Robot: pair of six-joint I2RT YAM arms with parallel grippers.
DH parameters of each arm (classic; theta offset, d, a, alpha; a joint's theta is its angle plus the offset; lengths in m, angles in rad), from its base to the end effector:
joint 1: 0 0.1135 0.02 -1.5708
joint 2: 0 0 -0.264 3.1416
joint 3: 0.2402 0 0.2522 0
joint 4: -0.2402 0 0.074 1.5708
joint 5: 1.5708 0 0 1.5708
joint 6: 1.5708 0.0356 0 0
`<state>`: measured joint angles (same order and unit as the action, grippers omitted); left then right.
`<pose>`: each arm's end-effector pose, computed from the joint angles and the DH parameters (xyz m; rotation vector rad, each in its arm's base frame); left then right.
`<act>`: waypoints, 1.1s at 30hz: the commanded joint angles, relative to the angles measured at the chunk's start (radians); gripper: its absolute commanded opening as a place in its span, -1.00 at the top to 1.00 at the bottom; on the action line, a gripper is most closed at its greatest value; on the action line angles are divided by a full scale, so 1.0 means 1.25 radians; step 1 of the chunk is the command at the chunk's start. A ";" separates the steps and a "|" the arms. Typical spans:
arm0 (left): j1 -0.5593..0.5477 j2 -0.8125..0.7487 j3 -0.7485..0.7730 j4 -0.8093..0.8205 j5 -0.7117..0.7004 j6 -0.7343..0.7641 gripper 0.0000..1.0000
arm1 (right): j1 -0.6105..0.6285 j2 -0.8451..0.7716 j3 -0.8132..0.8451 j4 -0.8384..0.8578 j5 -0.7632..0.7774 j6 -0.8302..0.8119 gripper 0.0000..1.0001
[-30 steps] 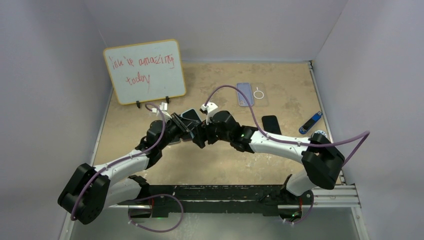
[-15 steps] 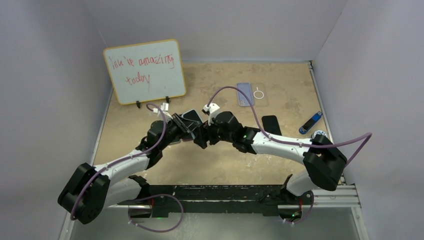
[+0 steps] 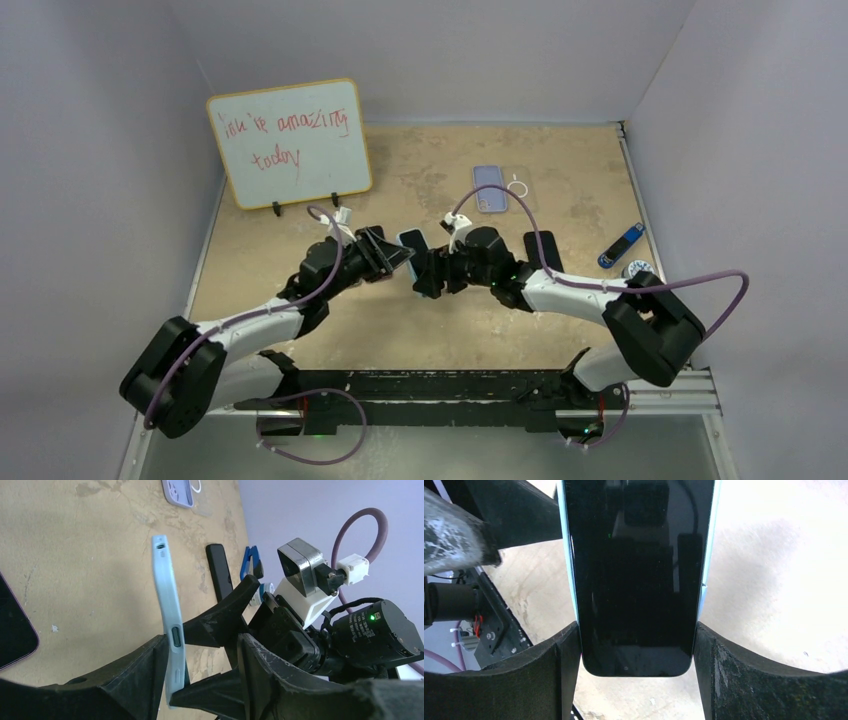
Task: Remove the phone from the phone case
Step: Remove the phone case from the phone.
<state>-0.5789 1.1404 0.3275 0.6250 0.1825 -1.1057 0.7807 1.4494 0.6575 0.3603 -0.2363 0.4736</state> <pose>0.1881 -0.1306 0.1964 -0.3684 1.9388 -1.3353 0.2083 0.2181 0.1979 -0.4881 2.0900 1.0100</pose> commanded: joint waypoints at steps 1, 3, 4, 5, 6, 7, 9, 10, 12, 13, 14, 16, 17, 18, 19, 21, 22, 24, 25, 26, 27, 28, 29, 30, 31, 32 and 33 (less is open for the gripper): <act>-0.009 0.062 -0.008 0.105 0.044 0.005 -0.09 | -0.032 -0.040 -0.035 0.082 -0.042 0.052 1.00; -0.014 0.090 -0.010 0.112 0.041 0.005 -0.08 | -0.046 -0.041 -0.054 0.103 -0.055 0.070 1.00; -0.016 0.102 -0.011 0.116 0.040 0.004 -0.08 | -0.051 -0.042 -0.060 0.111 -0.060 0.076 1.00; -0.016 0.113 -0.014 0.119 0.037 0.002 -0.06 | -0.055 -0.040 -0.066 0.117 -0.064 0.083 1.00; -0.018 0.123 -0.016 0.121 0.033 0.001 -0.04 | -0.059 -0.038 -0.069 0.123 -0.069 0.091 1.00; -0.019 0.134 -0.018 0.121 0.029 0.000 -0.01 | -0.062 -0.035 -0.074 0.131 -0.074 0.098 1.00; -0.020 0.150 -0.020 0.117 0.025 -0.004 0.02 | -0.065 -0.028 -0.080 0.138 -0.076 0.108 1.00; -0.020 0.157 -0.021 0.115 0.025 -0.007 0.03 | -0.066 -0.024 -0.080 0.139 -0.075 0.111 1.00; -0.021 0.163 -0.025 0.104 0.022 -0.015 0.03 | -0.069 -0.018 -0.083 0.138 -0.074 0.116 1.00; -0.022 0.163 -0.029 0.099 0.022 -0.019 0.03 | -0.070 -0.016 -0.084 0.138 -0.075 0.117 1.00; -0.022 0.162 -0.033 0.093 0.020 -0.021 0.03 | -0.072 -0.016 -0.086 0.136 -0.075 0.118 1.00; -0.023 0.156 -0.040 0.077 0.018 -0.027 0.03 | -0.072 -0.018 -0.091 0.134 -0.074 0.120 1.00; -0.024 0.151 -0.042 0.068 0.014 -0.028 0.03 | -0.073 -0.018 -0.094 0.134 -0.074 0.122 1.00; -0.027 0.148 -0.044 0.059 0.008 -0.030 0.03 | -0.073 -0.019 -0.096 0.133 -0.073 0.123 1.00; -0.030 0.144 -0.048 0.050 0.002 -0.031 0.03 | -0.074 -0.019 -0.099 0.132 -0.074 0.122 1.00; -0.037 0.140 -0.054 0.037 -0.012 -0.037 0.03 | -0.074 -0.019 -0.103 0.132 -0.077 0.123 1.00; -0.039 0.139 -0.057 0.035 -0.020 -0.041 0.04 | -0.074 -0.019 -0.104 0.132 -0.079 0.121 1.00; -0.045 0.143 -0.059 0.037 -0.030 -0.048 0.04 | -0.073 -0.018 -0.106 0.134 -0.081 0.119 1.00; -0.047 0.149 -0.058 0.041 -0.033 -0.051 0.04 | -0.074 -0.018 -0.107 0.135 -0.082 0.120 1.00; -0.048 0.154 -0.057 0.049 -0.033 -0.056 0.04 | -0.073 -0.018 -0.109 0.139 -0.083 0.119 1.00; -0.049 0.161 -0.054 0.060 -0.034 -0.059 0.04 | -0.074 -0.018 -0.110 0.142 -0.083 0.118 1.00; -0.051 0.169 -0.050 0.067 -0.033 -0.063 0.03 | -0.074 -0.018 -0.112 0.144 -0.083 0.118 1.00; -0.054 0.177 -0.046 0.077 -0.033 -0.065 0.02 | -0.074 -0.018 -0.112 0.145 -0.083 0.119 1.00; -0.056 0.186 -0.043 0.089 -0.030 -0.068 0.01 | -0.074 -0.017 -0.113 0.146 -0.084 0.118 1.00; -0.058 0.193 -0.042 0.102 -0.028 -0.072 0.01 | -0.074 -0.017 -0.115 0.147 -0.085 0.118 1.00; -0.060 0.199 -0.042 0.118 -0.027 -0.078 0.01 | -0.074 -0.017 -0.116 0.146 -0.086 0.118 1.00; -0.062 0.205 -0.042 0.128 -0.027 -0.081 0.00 | -0.073 -0.018 -0.117 0.147 -0.087 0.118 1.00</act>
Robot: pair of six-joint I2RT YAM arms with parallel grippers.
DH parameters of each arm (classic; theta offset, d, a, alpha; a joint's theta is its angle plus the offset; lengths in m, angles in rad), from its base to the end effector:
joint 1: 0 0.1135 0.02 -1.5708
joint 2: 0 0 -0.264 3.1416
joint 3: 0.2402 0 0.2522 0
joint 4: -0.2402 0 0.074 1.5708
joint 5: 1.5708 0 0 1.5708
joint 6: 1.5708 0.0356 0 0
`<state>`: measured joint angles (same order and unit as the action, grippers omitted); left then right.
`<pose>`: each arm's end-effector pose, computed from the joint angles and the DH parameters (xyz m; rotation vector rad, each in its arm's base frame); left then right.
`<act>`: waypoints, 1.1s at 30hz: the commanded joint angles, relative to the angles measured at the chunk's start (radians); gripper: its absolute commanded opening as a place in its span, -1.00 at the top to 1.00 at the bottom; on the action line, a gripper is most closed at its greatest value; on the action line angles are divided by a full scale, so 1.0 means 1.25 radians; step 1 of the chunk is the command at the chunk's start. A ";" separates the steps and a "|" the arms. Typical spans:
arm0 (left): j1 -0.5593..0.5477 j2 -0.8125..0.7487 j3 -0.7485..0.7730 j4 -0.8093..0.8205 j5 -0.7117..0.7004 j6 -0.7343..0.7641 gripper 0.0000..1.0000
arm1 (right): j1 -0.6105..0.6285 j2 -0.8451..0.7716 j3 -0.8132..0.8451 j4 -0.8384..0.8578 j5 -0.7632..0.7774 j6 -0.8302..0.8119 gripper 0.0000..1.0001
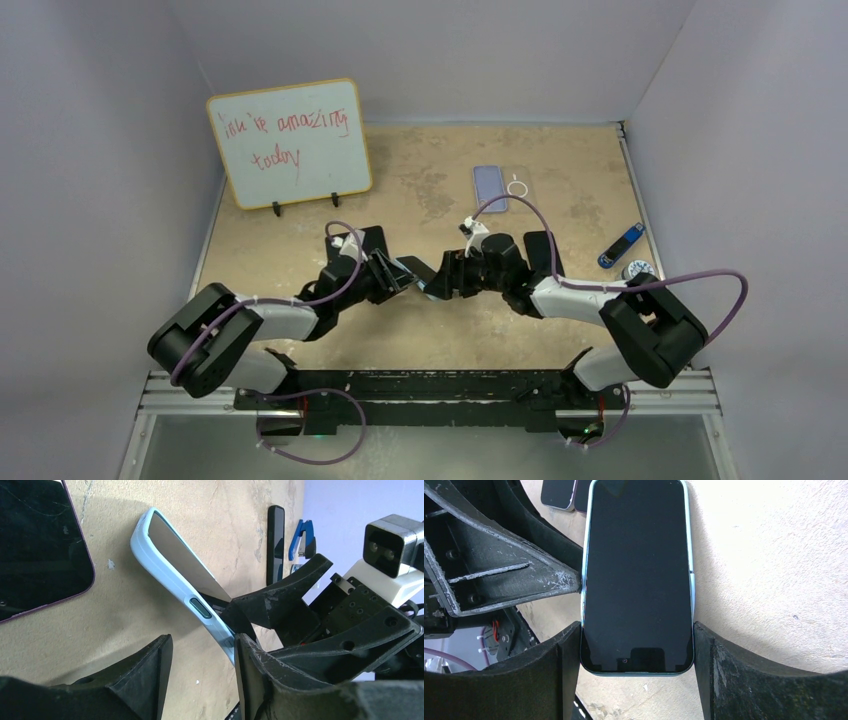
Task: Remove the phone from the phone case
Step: Remove the phone case from the phone.
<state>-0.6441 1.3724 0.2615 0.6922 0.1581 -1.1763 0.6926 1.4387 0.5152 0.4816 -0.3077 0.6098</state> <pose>0.1807 -0.1427 0.1351 -0.4780 2.1920 -1.2581 0.2073 0.1860 0.1698 -0.3028 2.1603 1.1010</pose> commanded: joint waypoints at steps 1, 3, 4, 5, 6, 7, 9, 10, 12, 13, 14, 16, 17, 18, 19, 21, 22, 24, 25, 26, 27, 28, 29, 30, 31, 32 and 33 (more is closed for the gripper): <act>-0.012 0.024 0.012 0.077 -0.011 -0.026 0.00 | -0.003 -0.011 -0.005 0.050 -0.030 0.010 1.00; -0.014 0.034 0.014 0.077 -0.015 -0.027 0.01 | -0.002 -0.014 -0.009 0.051 -0.030 0.013 1.00; -0.016 0.040 0.013 0.079 -0.017 -0.028 0.02 | -0.003 -0.016 -0.010 0.052 -0.029 0.014 1.00; -0.016 0.045 0.011 0.085 -0.018 -0.031 0.02 | -0.002 -0.016 -0.011 0.053 -0.028 0.013 1.00; -0.016 0.050 0.008 0.095 -0.018 -0.035 0.03 | -0.003 -0.016 -0.011 0.054 -0.029 0.014 1.00; -0.018 0.056 0.005 0.106 -0.017 -0.039 0.02 | -0.003 -0.015 -0.011 0.055 -0.029 0.015 1.00; -0.019 0.066 0.004 0.114 -0.015 -0.042 0.03 | -0.003 -0.011 -0.012 0.061 -0.034 0.018 1.00; -0.020 0.070 0.004 0.114 -0.015 -0.041 0.05 | -0.003 -0.011 -0.013 0.063 -0.039 0.023 1.00; -0.023 0.079 0.000 0.114 -0.018 -0.042 0.12 | -0.003 -0.011 -0.014 0.066 -0.041 0.028 1.00; -0.023 0.083 -0.005 0.114 -0.019 -0.043 0.16 | -0.002 -0.014 -0.015 0.065 -0.041 0.030 1.00; -0.025 0.086 -0.010 0.116 -0.021 -0.044 0.20 | -0.003 -0.016 -0.015 0.067 -0.040 0.033 1.00; -0.027 0.093 -0.026 0.122 -0.025 -0.049 0.32 | -0.003 -0.023 -0.017 0.067 -0.038 0.038 1.00; -0.028 0.095 -0.035 0.127 -0.028 -0.051 0.39 | -0.004 -0.027 -0.018 0.068 -0.037 0.040 1.00; -0.028 0.097 -0.044 0.132 -0.032 -0.054 0.43 | -0.005 -0.029 -0.019 0.068 -0.037 0.043 1.00; -0.028 0.098 -0.053 0.136 -0.035 -0.055 0.47 | -0.006 -0.031 -0.020 0.068 -0.039 0.045 1.00; -0.028 0.101 -0.066 0.139 -0.043 -0.058 0.51 | -0.010 -0.035 -0.022 0.070 -0.047 0.053 1.00; -0.028 0.102 -0.072 0.138 -0.046 -0.057 0.53 | -0.011 -0.036 -0.022 0.071 -0.051 0.057 1.00; -0.030 0.109 -0.080 0.137 -0.052 -0.056 0.55 | -0.014 -0.040 -0.025 0.074 -0.057 0.064 1.00; -0.030 0.114 -0.084 0.138 -0.055 -0.057 0.56 | -0.015 -0.042 -0.026 0.077 -0.060 0.067 1.00; -0.031 0.121 -0.089 0.141 -0.058 -0.058 0.56 | -0.016 -0.044 -0.026 0.079 -0.061 0.070 1.00; -0.032 0.128 -0.092 0.145 -0.058 -0.060 0.57 | -0.017 -0.047 -0.027 0.080 -0.064 0.073 1.00; -0.033 0.136 -0.098 0.154 -0.059 -0.062 0.57 | -0.018 -0.049 -0.027 0.080 -0.065 0.074 1.00; -0.034 0.145 -0.104 0.162 -0.060 -0.065 0.57 | -0.018 -0.052 -0.029 0.079 -0.066 0.076 1.00; -0.035 0.154 -0.111 0.170 -0.061 -0.070 0.58 | -0.021 -0.053 -0.029 0.079 -0.068 0.078 1.00; -0.036 0.163 -0.116 0.179 -0.061 -0.075 0.58 | -0.021 -0.055 -0.029 0.079 -0.069 0.078 1.00; -0.036 0.174 -0.121 0.190 -0.061 -0.078 0.58 | -0.023 -0.057 -0.030 0.080 -0.071 0.082 1.00; -0.037 0.185 -0.124 0.198 -0.061 -0.082 0.59 | -0.025 -0.058 -0.032 0.081 -0.073 0.083 1.00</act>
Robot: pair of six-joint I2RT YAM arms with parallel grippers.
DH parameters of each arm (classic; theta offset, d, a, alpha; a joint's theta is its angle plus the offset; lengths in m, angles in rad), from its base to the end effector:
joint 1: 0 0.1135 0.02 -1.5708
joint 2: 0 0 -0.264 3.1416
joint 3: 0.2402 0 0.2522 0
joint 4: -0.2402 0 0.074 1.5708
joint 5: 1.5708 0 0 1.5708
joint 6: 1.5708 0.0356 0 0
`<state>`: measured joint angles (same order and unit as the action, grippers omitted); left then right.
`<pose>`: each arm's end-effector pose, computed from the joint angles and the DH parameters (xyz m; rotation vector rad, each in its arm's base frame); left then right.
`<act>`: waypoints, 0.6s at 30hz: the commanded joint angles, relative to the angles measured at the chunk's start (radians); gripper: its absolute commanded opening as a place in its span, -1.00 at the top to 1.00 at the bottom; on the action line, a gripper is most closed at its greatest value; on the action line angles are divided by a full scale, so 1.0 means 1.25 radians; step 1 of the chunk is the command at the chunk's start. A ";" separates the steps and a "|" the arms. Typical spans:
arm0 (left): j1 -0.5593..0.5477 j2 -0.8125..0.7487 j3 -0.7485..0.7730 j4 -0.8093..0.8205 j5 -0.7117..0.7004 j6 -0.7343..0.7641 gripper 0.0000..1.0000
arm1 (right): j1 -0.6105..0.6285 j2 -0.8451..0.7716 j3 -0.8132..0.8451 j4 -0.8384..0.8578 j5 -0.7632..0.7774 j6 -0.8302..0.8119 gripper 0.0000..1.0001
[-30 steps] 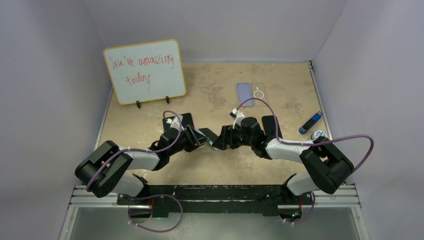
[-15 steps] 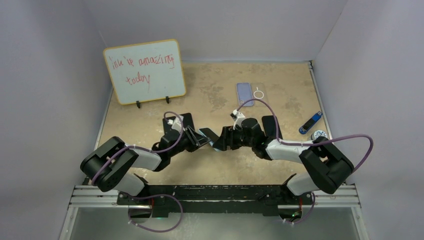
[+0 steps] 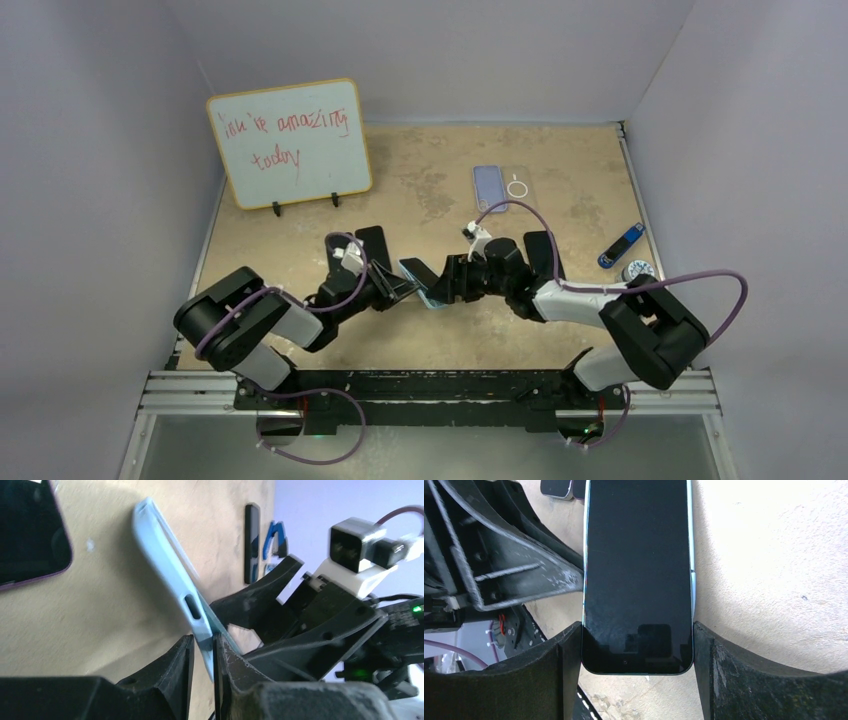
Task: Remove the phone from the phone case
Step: Remove the phone case from the phone.
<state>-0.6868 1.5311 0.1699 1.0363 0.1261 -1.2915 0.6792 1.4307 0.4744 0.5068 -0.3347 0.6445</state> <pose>0.1694 -0.1447 0.1153 -0.5538 2.1071 -1.3819 0.2030 0.1789 0.1626 -0.2699 2.1831 1.1356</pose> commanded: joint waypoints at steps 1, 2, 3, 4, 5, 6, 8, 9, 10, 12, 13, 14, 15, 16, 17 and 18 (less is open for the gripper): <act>-0.003 0.068 -0.056 -0.067 -0.035 0.006 0.59 | -0.016 -0.053 0.000 0.061 -0.054 0.057 1.00; -0.003 0.080 -0.059 -0.057 -0.034 0.003 0.59 | -0.017 -0.053 0.000 0.061 -0.056 0.056 1.00; -0.003 0.090 -0.063 -0.047 -0.032 -0.002 0.60 | -0.019 -0.055 -0.001 0.062 -0.059 0.057 1.00; -0.004 0.101 -0.066 -0.035 -0.029 -0.004 0.60 | -0.019 -0.057 -0.002 0.063 -0.062 0.059 1.00; -0.003 0.111 -0.067 -0.025 -0.028 -0.008 0.60 | -0.020 -0.059 -0.004 0.065 -0.063 0.060 1.00; -0.004 0.119 -0.067 -0.018 -0.025 -0.009 0.61 | -0.022 -0.062 -0.006 0.069 -0.066 0.061 1.00; -0.004 0.134 -0.065 -0.007 -0.019 -0.010 0.61 | -0.022 -0.067 -0.006 0.068 -0.070 0.060 1.00; -0.004 0.141 -0.062 -0.005 -0.016 -0.009 0.61 | -0.024 -0.070 -0.006 0.064 -0.072 0.058 1.00; -0.005 0.144 -0.057 -0.003 -0.012 -0.006 0.62 | -0.026 -0.075 -0.008 0.060 -0.072 0.055 1.00; -0.012 0.146 -0.040 -0.008 -0.006 0.008 0.62 | -0.030 -0.089 -0.011 0.050 -0.072 0.048 1.00; -0.016 0.145 -0.025 -0.022 -0.004 0.017 0.62 | -0.031 -0.097 -0.011 0.040 -0.069 0.041 1.00; -0.022 0.143 -0.007 -0.035 0.000 0.029 0.62 | -0.032 -0.109 -0.010 0.027 -0.063 0.030 1.00; -0.028 0.141 0.013 -0.057 0.003 0.040 0.62 | -0.032 -0.121 -0.010 0.011 -0.054 0.017 1.00; -0.035 0.141 0.035 -0.073 0.004 0.049 0.61 | -0.032 -0.132 -0.010 -0.009 -0.043 0.003 1.00; -0.043 0.140 0.058 -0.077 0.005 0.056 0.61 | -0.032 -0.143 -0.011 -0.025 -0.028 -0.006 1.00; -0.048 0.141 0.071 -0.078 0.006 0.061 0.60 | -0.033 -0.157 -0.014 -0.043 -0.014 -0.018 1.00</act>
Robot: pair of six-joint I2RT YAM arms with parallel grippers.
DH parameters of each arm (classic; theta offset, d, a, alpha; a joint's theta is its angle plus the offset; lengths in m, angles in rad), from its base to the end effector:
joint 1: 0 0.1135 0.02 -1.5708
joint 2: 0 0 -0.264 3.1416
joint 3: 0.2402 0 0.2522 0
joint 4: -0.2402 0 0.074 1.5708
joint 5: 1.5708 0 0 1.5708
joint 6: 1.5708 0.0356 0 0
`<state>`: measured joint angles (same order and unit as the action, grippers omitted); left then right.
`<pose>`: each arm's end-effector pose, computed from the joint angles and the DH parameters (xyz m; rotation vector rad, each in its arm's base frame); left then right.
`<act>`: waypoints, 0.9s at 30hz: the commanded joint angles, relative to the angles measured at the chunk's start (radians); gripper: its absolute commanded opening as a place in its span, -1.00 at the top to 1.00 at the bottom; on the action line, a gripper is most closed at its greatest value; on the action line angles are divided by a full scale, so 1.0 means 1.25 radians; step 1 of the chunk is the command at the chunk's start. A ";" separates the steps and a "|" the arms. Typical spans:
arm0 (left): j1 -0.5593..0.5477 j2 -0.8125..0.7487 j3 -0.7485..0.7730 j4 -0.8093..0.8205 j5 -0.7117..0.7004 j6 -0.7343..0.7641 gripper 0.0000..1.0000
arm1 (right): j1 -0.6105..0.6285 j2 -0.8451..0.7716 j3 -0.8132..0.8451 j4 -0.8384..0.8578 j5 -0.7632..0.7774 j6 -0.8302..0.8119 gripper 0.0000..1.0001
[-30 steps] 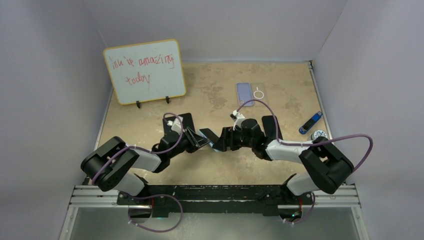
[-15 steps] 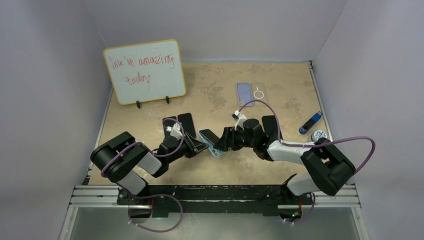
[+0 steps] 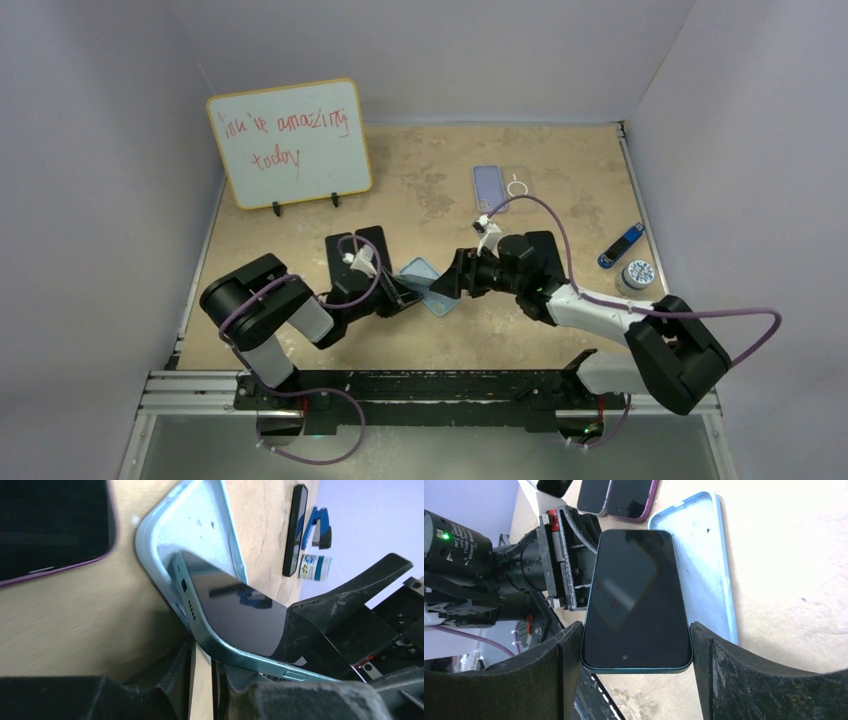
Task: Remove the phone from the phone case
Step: Remove the phone case from the phone.
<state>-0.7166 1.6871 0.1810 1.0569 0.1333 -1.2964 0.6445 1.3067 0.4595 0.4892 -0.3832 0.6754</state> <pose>0.1664 -0.1512 0.0877 -0.5693 2.2482 -1.3124 0.1986 0.1659 0.1870 -0.2493 2.0976 1.2110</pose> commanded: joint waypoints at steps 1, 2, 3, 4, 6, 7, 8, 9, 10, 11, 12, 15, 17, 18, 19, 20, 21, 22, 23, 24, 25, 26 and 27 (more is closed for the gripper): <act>-0.025 0.017 0.072 -0.095 0.001 0.066 0.58 | -0.005 -0.067 -0.005 -0.046 0.040 -0.054 1.00; -0.026 0.016 0.077 -0.093 0.001 0.066 0.57 | -0.006 -0.075 -0.007 -0.058 0.053 -0.063 1.00; -0.026 0.011 0.079 -0.090 -0.001 0.064 0.55 | -0.006 -0.080 -0.010 -0.071 0.064 -0.073 1.00; -0.026 0.007 0.078 -0.089 -0.003 0.062 0.53 | -0.006 -0.083 -0.012 -0.080 0.073 -0.080 1.00; -0.026 -0.010 0.072 -0.096 -0.005 0.059 0.45 | -0.006 -0.087 -0.018 -0.090 0.090 -0.093 1.00; -0.026 -0.020 0.068 -0.103 -0.005 0.055 0.38 | -0.006 -0.088 -0.021 -0.091 0.100 -0.099 1.00; -0.027 -0.031 0.061 -0.110 -0.006 0.054 0.34 | -0.006 -0.090 -0.025 -0.094 0.110 -0.104 1.00; -0.026 -0.044 0.052 -0.114 -0.008 0.049 0.29 | -0.006 -0.090 -0.027 -0.094 0.118 -0.109 1.00; -0.026 -0.059 0.041 -0.118 -0.010 0.043 0.25 | -0.006 -0.088 -0.029 -0.095 0.122 -0.116 1.00; -0.026 -0.074 0.031 -0.122 -0.014 0.037 0.23 | -0.006 -0.087 -0.029 -0.097 0.122 -0.124 1.00; -0.026 -0.093 0.020 -0.126 -0.021 0.029 0.22 | -0.006 -0.084 -0.029 -0.097 0.122 -0.131 1.00; -0.026 -0.162 -0.005 -0.151 -0.044 0.008 0.17 | -0.006 -0.078 -0.028 -0.089 0.126 -0.145 1.00; -0.026 -0.212 -0.003 -0.188 -0.060 0.004 0.11 | -0.006 -0.073 -0.029 -0.078 0.135 -0.153 1.00; -0.026 -0.242 -0.001 -0.210 -0.068 0.003 0.09 | -0.006 -0.071 -0.029 -0.072 0.135 -0.153 1.00; -0.026 -0.262 0.005 -0.224 -0.075 0.003 0.06 | -0.006 -0.069 -0.030 -0.066 0.130 -0.153 1.00; -0.026 -0.280 0.008 -0.237 -0.083 0.003 0.04 | -0.006 -0.068 -0.031 -0.061 0.125 -0.152 1.00; -0.026 -0.294 0.019 -0.248 -0.089 0.002 0.02 | -0.004 -0.066 -0.032 -0.058 0.123 -0.151 1.00; -0.026 -0.304 0.026 -0.256 -0.098 0.002 0.00 | -0.005 -0.066 -0.033 -0.055 0.121 -0.152 1.00; -0.026 -0.309 0.034 -0.261 -0.103 0.002 -0.01 | -0.004 -0.066 -0.034 -0.053 0.120 -0.151 1.00; -0.026 -0.309 0.043 -0.263 -0.104 -0.001 -0.03 | -0.004 -0.067 -0.035 -0.051 0.118 -0.153 1.00; -0.026 -0.305 0.050 -0.262 -0.104 -0.005 -0.03 | -0.004 -0.067 -0.036 -0.048 0.116 -0.155 1.00; -0.026 -0.297 0.061 -0.261 -0.105 -0.006 -0.04 | -0.004 -0.067 -0.036 -0.047 0.114 -0.156 1.00; -0.027 -0.287 0.072 -0.262 -0.104 -0.008 -0.05 | -0.004 -0.066 -0.036 -0.047 0.112 -0.158 1.00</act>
<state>-0.7475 1.3140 0.2070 0.7498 0.0353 -1.2892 0.6407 1.2221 0.4191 0.4011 -0.2520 0.5022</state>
